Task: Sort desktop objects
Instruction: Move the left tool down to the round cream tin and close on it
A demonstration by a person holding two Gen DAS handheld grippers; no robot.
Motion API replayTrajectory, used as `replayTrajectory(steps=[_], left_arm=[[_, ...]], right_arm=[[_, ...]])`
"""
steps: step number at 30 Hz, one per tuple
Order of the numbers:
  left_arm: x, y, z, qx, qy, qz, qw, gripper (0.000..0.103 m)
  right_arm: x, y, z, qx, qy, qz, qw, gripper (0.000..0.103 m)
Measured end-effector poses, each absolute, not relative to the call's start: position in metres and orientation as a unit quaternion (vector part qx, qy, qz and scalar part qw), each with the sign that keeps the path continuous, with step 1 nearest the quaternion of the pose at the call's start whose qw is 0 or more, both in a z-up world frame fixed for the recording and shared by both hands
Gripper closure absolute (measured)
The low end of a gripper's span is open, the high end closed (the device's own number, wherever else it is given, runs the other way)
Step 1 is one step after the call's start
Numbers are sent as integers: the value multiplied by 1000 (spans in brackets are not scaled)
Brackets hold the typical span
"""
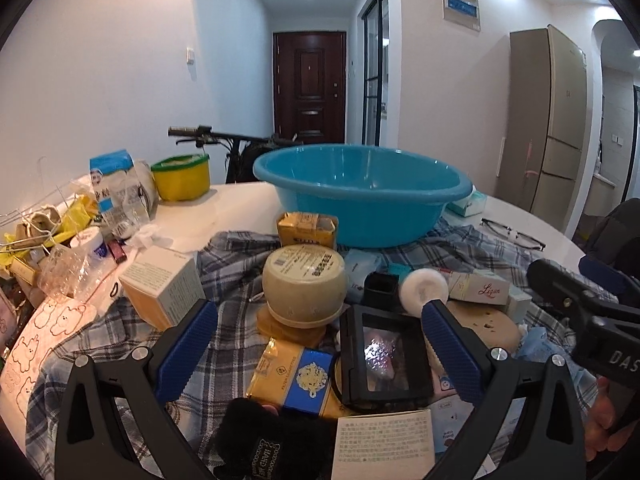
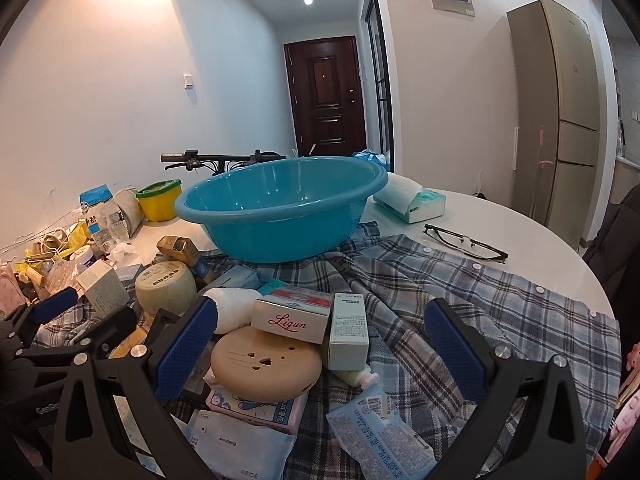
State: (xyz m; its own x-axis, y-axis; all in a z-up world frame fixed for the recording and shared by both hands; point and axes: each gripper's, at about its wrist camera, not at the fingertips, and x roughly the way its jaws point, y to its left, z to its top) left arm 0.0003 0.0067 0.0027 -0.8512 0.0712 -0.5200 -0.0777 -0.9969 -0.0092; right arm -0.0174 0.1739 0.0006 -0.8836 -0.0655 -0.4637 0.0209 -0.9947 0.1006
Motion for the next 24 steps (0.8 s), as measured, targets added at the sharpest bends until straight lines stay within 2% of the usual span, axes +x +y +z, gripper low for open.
replayTrajectory(steps=[12, 17, 24], left_arm=[[-60, -5, -22, -385, 18, 921, 55, 0], [-79, -15, -24, -404, 10, 913, 60, 5], [-102, -11, -26, -414, 19, 907, 72, 5]], right_arm=[[-30, 166, -9, 277, -16, -961, 14, 0], [-33, 165, -10, 278, -24, -960, 14, 0], [-36, 153, -15, 286, -11, -958, 23, 0]])
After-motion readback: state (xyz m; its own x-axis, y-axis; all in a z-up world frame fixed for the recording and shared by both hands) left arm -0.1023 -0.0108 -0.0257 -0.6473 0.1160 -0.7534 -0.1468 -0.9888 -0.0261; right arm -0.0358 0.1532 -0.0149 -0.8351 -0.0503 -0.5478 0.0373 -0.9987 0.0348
